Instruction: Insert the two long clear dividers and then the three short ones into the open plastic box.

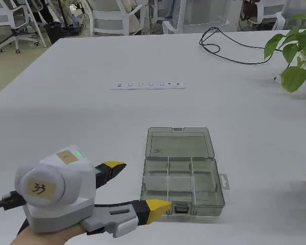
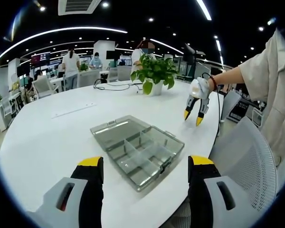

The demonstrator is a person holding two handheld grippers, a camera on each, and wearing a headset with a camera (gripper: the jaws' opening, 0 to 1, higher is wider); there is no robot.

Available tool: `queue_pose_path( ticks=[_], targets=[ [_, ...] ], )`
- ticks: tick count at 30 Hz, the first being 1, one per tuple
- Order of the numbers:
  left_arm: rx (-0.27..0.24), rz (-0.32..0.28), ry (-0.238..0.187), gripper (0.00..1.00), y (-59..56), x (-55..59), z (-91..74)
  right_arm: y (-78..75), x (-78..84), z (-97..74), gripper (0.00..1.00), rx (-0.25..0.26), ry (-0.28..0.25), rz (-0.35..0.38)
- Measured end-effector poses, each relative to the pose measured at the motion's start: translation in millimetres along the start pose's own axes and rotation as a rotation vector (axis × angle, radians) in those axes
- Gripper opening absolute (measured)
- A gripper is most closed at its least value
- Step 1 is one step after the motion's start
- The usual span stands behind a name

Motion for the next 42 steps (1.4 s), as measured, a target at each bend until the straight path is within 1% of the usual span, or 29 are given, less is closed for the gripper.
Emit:
queue_pose_path(
  ticks=[3,9,15,22,25,27,28,30,34,36,39,41,42],
  targets=[
    [-0.003,0.001,-0.001,0.73,0.7,-1.3,0.2,-0.3,0.4,0.4,0.37,0.003,-0.001,-0.018],
    [-0.003,0.001,-0.005,0.73,1.3,-3.2,1.3,1.5,-0.3,-0.5,0.36,0.002,-0.007,-0.024],
    [0.004,0.0,-0.001,0.72,-0.3,-2.5,2.9,0.6,0.3,-1.0,0.33,0.003,-0.021,-0.009],
    [0.015,-0.001,0.004,0.7,-2.6,-1.3,2.9,0.6,0.0,-0.9,0.33,0.008,-0.017,0.004],
    [0.028,-0.007,0.007,0.65,-4.5,-0.4,3.1,0.6,0.0,-1.0,0.32,0.017,-0.013,0.003],
    [0.034,-0.006,0.005,0.65,-5.3,-0.8,3.5,0.6,0.1,-1.3,0.32,0.027,-0.012,0.005],
    [0.034,-0.003,0.003,0.65,-5.0,-1.4,3.7,0.1,-0.1,-1.5,0.32,0.037,-0.013,0.005],
    [0.038,-0.004,-0.001,0.64,-5.5,-2.5,4.4,-6.0,-2.8,-1.8,0.32,0.087,-0.025,0.017],
    [0.044,-0.015,-0.015,0.64,-6.4,-5.2,5.4,-10.4,-12.7,-5.8,0.32,0.131,-0.059,0.022],
    [0.046,-0.02,-0.023,0.63,-6.4,-6.3,6.0,-15.1,-20.4,-8.7,0.32,0.168,-0.083,0.017],
    [0.048,-0.028,-0.028,0.62,-7.4,-6.5,7.3,-20.3,-33.4,-13.6,0.32,0.209,-0.118,0.009],
    [0.052,-0.035,-0.028,0.61,-9.0,-5.9,8.6,-22.8,-44.7,-17.7,0.32,0.231,-0.145,0.002],
    [0.054,-0.04,-0.029,0.61,-10.0,-5.8,9.1,-25.0,-52.8,-20.4,0.32,0.248,-0.167,-0.001]
  ],
)
Point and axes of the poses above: the centre of the closed fingertips' face, and the gripper's own axes: z roughly forward along the fingers, y roughly to its left, x roughly out of its underside, the point moved 1 cm from there along -z, roughly backward along the fingers, and after that the axes turned 13 degrees about x, right-handed, at the moved point
